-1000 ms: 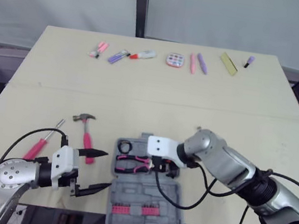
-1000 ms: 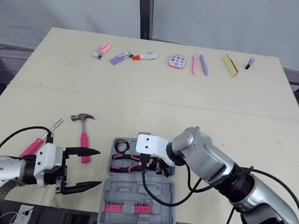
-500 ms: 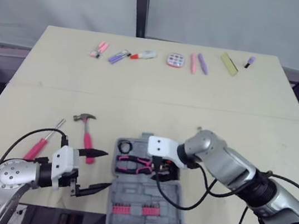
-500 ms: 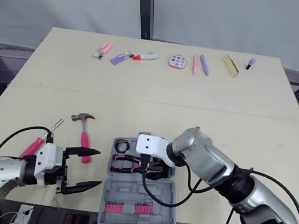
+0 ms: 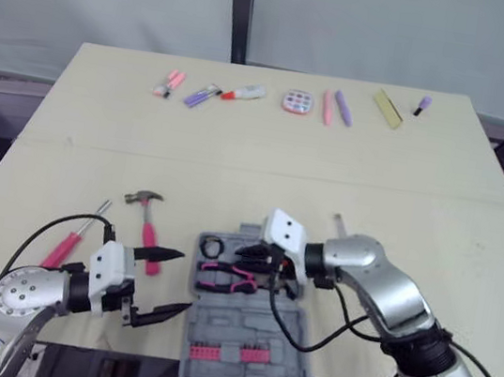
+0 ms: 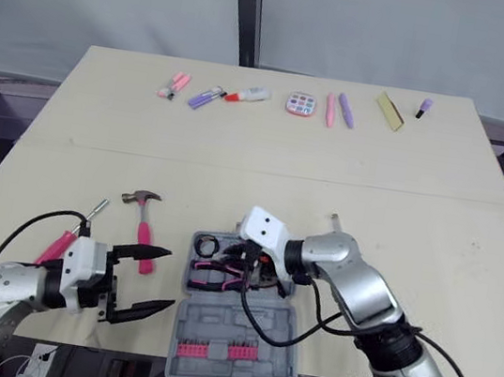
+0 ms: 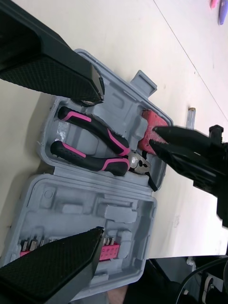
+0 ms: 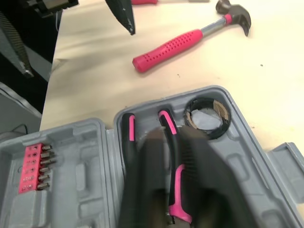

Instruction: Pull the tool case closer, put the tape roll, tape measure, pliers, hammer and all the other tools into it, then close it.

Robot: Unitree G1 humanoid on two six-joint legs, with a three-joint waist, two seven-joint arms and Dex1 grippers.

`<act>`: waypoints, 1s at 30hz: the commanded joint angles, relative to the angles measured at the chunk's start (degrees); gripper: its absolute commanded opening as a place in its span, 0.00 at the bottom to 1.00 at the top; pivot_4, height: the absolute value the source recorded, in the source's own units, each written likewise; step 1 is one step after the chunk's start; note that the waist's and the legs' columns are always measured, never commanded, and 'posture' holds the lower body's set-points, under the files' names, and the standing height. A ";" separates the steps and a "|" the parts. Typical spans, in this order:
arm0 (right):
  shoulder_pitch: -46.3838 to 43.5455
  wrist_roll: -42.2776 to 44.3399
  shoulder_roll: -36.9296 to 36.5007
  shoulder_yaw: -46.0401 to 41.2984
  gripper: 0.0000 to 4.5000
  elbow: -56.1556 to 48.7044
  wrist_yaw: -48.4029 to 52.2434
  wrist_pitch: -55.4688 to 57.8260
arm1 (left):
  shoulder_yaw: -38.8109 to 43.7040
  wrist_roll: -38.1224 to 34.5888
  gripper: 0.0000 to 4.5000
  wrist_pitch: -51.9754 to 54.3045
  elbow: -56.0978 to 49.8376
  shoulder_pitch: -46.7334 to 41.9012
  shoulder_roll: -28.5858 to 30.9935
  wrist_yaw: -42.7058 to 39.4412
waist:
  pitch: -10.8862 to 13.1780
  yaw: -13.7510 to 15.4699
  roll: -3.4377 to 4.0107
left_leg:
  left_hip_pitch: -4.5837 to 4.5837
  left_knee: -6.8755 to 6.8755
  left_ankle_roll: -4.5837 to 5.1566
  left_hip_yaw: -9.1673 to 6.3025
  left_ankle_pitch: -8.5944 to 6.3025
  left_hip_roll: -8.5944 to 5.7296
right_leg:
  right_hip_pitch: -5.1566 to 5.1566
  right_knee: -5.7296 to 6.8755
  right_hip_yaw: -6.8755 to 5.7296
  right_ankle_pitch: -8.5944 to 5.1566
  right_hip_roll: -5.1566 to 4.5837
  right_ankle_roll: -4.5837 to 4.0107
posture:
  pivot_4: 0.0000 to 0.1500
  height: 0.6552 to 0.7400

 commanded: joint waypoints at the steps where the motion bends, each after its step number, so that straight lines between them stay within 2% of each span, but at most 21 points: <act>1: 2.08 0.16 -0.01 -1.53 0.01 0.47 -0.59 -3.19 | -0.26 -0.68 1.00 0.02 -0.03 -0.62 0.11 -0.69 | 0.00 -0.01 0.00 | 0.01 0.00 0.00 0.00 0.00 0.00 | 0.01 0.00 0.01 0.00 0.00 0.00 | 1.00 0.69; 15: 5.42 -4.41 1.46 1.49 0.01 8.44 0.02 -11.56 | -4.22 0.67 1.00 0.84 0.32 -3.65 0.04 -0.91 | 0.00 -0.03 0.00 | 0.06 -0.01 0.00 0.01 0.00 0.01 | 0.03 -0.02 0.01 0.00 0.03 0.00 | 1.00 0.69; 30: 7.11 -7.30 0.91 3.78 0.01 10.09 0.70 -12.66 | -6.22 1.48 1.00 0.76 0.20 -4.45 -0.40 -0.07 | 0.00 -0.01 0.00 | 0.07 -0.01 0.00 0.01 0.00 0.00 | 0.03 -0.02 0.02 0.00 0.03 0.00 | 1.00 0.69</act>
